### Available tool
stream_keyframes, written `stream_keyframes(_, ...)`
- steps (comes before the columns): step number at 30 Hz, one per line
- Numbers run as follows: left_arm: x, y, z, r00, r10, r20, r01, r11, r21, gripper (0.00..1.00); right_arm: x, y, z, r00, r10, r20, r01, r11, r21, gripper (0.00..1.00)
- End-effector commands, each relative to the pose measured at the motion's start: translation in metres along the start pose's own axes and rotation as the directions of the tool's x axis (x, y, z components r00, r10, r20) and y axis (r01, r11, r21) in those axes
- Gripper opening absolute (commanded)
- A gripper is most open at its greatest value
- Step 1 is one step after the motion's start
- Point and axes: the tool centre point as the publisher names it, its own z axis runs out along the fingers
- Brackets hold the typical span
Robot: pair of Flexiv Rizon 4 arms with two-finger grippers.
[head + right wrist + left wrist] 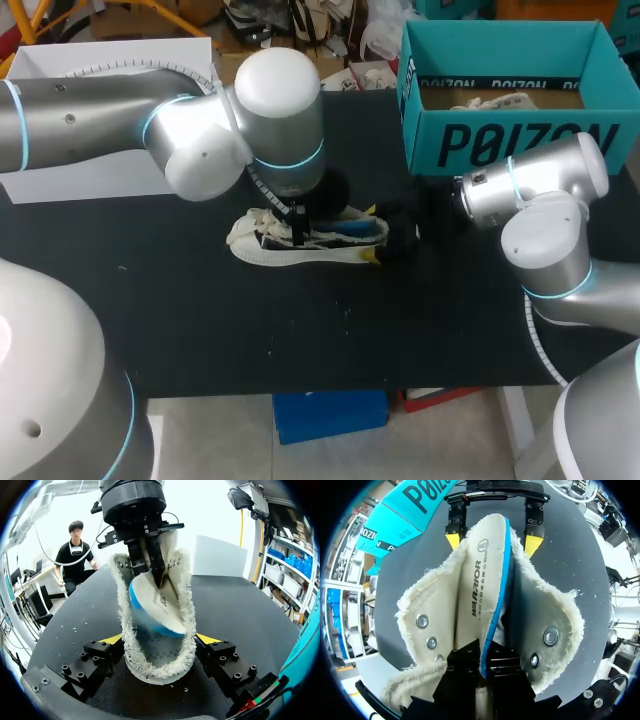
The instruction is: Take the shoe out of the shoebox, open the shoe tongue, remove and reinsert the insole, then place the shoe into the shoebox
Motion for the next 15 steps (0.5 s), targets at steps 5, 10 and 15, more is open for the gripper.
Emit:
stream_keyframes(5, 0.003, -0.009, -0.001, 1.000, 0.027, -0.011, -0.026, 0.999, 0.046, 0.00, -0.001, -0.003, -0.001, 1.000, 0.001, 0.001, -0.001, 1.000, 0.002, 0.00)
stream_keyframes(10, -0.001, -0.019, 0.005, 0.999, 0.035, -0.020, -0.034, 0.998, 0.056, 0.00, -0.001, -0.003, -0.001, 1.000, 0.001, 0.001, -0.001, 1.000, 0.002, 0.00)
stream_keyframes(15, -0.003, -0.027, 0.010, 0.998, 0.050, -0.036, -0.048, 0.997, 0.065, 0.25, -0.001, -0.003, -0.001, 1.000, 0.001, 0.001, -0.001, 1.000, 0.002, 0.00)
